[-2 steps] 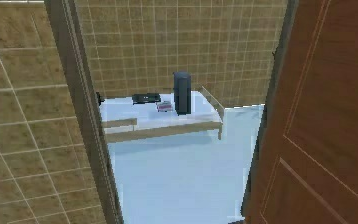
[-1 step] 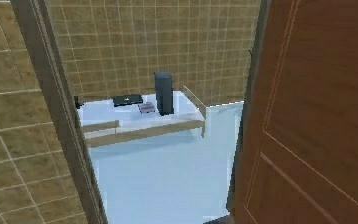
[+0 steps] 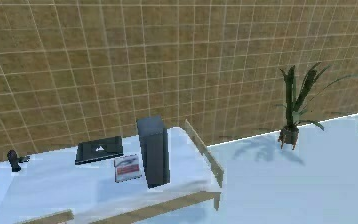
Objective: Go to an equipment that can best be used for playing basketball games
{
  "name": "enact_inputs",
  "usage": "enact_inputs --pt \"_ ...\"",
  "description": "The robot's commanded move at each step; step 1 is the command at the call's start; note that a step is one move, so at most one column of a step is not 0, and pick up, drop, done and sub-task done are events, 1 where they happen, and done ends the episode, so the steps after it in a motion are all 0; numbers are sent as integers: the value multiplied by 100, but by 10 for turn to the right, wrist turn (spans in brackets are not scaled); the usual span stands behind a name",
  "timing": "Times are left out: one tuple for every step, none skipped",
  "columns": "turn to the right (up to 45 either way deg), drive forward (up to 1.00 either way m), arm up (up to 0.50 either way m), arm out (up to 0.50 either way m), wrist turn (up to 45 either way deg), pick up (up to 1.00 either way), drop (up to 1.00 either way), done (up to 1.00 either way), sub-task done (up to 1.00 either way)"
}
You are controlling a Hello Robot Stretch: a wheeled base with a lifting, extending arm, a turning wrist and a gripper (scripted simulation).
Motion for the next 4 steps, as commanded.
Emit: enact_inputs --pt "180 0 0 0 0 0 0 0 0" --pt "0 15 0 0 0 0 0 0 0" --pt "60 0 0 0 0 0 0 0 0" --pt "0 25 0 0 0 0 0 0 0"
